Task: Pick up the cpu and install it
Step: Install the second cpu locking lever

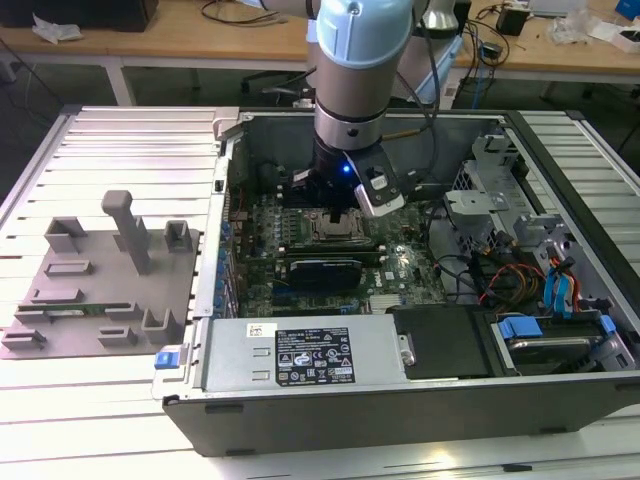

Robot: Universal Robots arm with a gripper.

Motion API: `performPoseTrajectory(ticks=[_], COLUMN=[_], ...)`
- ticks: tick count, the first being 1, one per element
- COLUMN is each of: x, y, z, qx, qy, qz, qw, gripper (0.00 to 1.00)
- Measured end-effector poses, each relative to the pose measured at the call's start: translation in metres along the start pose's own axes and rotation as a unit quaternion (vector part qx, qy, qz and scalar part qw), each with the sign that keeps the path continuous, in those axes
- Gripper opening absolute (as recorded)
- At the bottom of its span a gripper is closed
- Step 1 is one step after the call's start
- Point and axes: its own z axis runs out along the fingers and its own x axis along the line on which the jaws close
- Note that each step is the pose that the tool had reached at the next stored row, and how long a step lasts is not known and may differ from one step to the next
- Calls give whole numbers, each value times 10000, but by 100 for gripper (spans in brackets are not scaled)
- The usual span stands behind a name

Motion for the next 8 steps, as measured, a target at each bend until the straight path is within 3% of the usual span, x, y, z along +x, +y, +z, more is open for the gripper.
performPoseTrajectory(ticks=[1, 2, 5, 8], x=[-5, -7, -8, -10], y=[4, 10, 41, 74], z=[2, 3, -83, -202], qx=[2, 6, 108, 166], qy=[-79, -115, -123, -125], qz=[-16, -23, -28, -31], qw=[10000, 9999, 9999, 9998], gripper=[11, 11, 11, 11])
